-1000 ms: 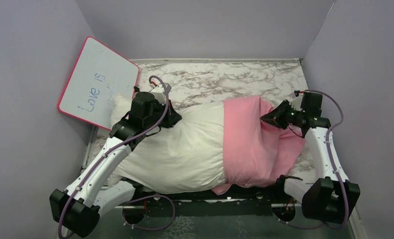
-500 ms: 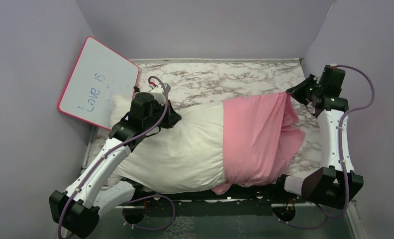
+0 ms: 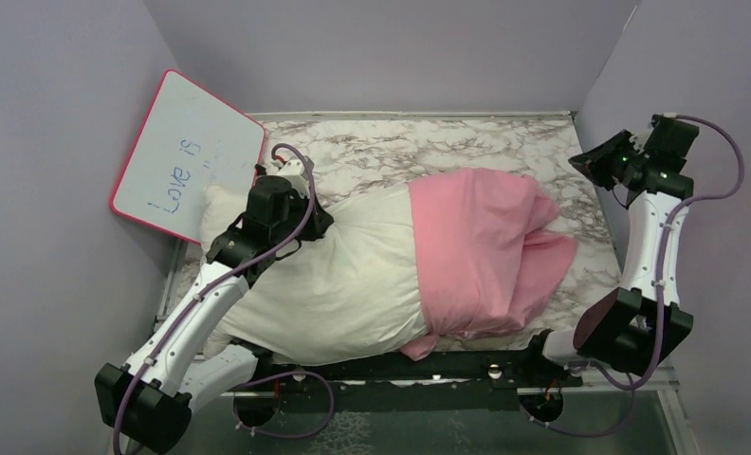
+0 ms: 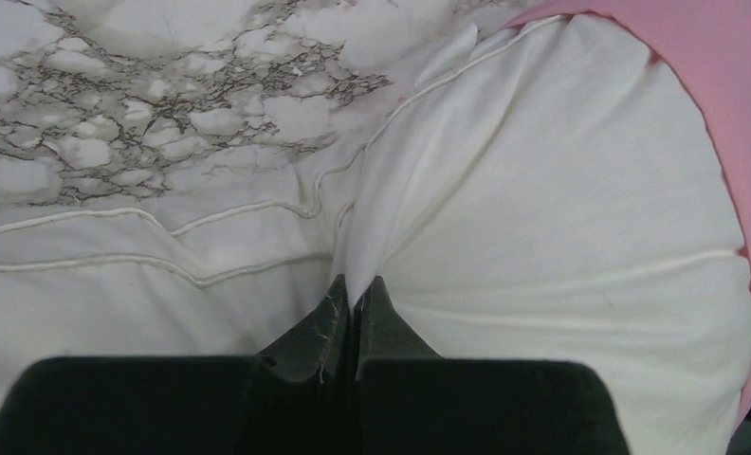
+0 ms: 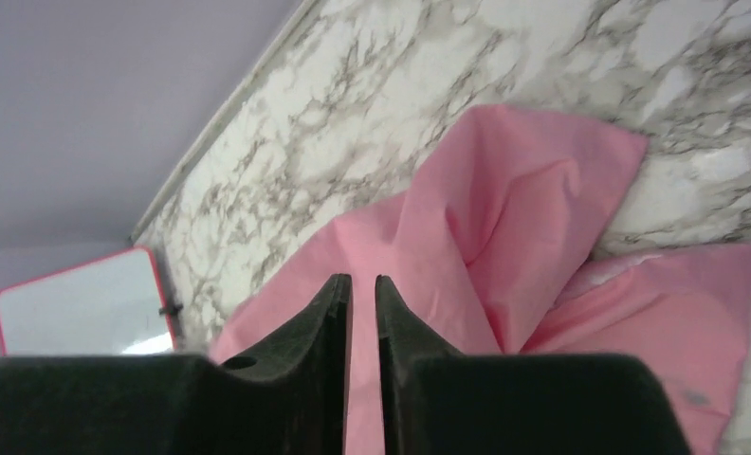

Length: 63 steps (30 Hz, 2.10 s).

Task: Remove the pillowcase from the pillow
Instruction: Remove the pillow from the pillowcase.

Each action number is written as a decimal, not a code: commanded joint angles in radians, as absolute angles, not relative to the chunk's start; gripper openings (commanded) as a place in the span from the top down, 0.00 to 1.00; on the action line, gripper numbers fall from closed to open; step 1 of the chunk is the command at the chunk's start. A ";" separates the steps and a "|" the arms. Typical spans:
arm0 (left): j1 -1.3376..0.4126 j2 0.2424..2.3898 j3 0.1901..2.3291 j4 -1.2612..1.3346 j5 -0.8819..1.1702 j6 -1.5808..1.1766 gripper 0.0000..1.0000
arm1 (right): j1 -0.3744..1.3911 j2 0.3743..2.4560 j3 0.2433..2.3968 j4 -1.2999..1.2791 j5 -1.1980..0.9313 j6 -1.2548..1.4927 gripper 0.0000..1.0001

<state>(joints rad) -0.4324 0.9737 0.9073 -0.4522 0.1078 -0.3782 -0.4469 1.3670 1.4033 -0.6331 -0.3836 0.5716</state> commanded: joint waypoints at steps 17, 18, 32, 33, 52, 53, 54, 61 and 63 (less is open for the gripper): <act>-0.410 1.033 0.892 -0.538 0.098 -0.401 1.00 | -0.376 0.767 0.616 -0.887 -0.748 0.493 0.15; -0.410 1.036 0.892 -0.537 0.106 -0.400 1.00 | -0.374 0.769 0.596 -0.895 -0.754 0.478 0.15; -0.410 1.041 0.872 -0.505 0.155 -0.423 1.00 | -0.127 0.905 0.580 -0.639 -0.778 0.604 0.98; -0.410 1.037 0.869 -0.504 0.153 -0.422 1.00 | -0.127 0.898 0.608 -0.648 -0.699 0.631 0.99; -0.394 0.980 0.772 -0.548 0.027 -0.392 1.00 | -0.179 1.087 1.258 -0.731 0.290 0.598 0.99; -0.394 0.979 0.769 -0.549 0.021 -0.393 1.00 | -0.189 1.099 1.271 -0.718 0.279 0.574 0.99; -0.393 0.976 0.767 -0.550 0.015 -0.393 1.00 | -0.206 1.120 1.291 -0.718 0.281 0.556 0.99; -0.388 0.972 0.791 -0.557 0.011 -0.387 1.00 | -0.301 1.230 1.378 -0.759 0.030 0.486 0.99; -0.388 0.968 0.812 -0.556 0.039 -0.387 1.00 | -0.301 1.240 1.320 -0.751 -0.170 0.477 0.98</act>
<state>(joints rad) -0.4049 0.9882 0.8169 -0.3042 0.0887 -0.4187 -0.2539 1.2289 1.3228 -0.8951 -0.0151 0.5434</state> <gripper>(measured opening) 0.019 0.014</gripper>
